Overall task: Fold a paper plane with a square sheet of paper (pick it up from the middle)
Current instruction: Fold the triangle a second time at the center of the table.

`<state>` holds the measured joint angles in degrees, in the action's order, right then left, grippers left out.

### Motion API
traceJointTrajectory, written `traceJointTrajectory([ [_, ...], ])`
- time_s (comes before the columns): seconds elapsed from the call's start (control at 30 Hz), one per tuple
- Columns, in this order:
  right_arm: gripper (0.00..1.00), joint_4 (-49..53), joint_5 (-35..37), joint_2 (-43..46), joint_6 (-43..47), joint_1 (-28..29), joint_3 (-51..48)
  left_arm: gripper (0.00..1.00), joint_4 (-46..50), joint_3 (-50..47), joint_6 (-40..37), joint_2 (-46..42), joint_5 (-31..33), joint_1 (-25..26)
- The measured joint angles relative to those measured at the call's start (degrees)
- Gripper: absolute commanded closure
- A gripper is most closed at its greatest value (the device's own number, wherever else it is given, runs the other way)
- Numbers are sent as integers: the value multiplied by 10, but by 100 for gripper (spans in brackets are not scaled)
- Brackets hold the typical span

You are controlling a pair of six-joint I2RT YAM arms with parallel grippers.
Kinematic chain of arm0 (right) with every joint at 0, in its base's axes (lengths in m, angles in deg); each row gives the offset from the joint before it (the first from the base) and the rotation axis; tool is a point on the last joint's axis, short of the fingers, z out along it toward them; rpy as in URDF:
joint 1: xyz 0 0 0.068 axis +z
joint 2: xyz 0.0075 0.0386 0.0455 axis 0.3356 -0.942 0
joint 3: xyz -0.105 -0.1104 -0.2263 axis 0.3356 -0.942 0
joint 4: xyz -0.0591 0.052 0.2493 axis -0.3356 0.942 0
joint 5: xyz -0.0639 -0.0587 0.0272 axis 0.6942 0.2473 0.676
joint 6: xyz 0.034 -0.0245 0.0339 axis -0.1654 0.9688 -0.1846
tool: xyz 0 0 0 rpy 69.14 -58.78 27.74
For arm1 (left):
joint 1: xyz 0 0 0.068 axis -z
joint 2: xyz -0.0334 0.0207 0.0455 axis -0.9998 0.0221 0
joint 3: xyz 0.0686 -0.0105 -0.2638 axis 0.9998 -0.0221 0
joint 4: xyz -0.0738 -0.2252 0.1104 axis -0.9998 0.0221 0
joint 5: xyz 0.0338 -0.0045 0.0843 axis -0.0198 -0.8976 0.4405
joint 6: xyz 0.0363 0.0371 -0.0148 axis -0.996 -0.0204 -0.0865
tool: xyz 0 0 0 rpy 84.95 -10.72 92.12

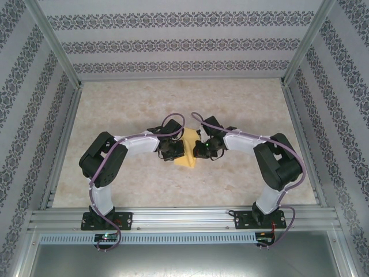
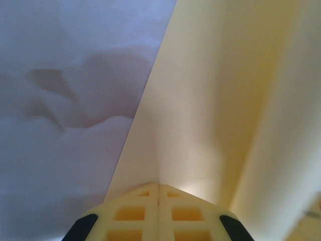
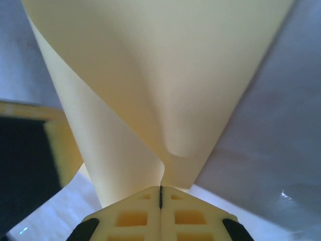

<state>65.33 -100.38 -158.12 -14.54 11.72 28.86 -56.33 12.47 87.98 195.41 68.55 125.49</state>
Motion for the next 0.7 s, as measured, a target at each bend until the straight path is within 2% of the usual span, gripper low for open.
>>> traceJointTrajectory([
  [0.2, 100, -36, 4, 14, -31, 30, -4, 94, 29, -21, -40, -29, 8, -1],
  [0.4, 99, -28, 13, 13, -14, 0, 13, 89, 16, -38, -41, -45, -2, -1],
  [0.7, 99, -25, -46, -5, 28, -30, 31, 89, -40, -61, -8, -101, -31, -1],
])
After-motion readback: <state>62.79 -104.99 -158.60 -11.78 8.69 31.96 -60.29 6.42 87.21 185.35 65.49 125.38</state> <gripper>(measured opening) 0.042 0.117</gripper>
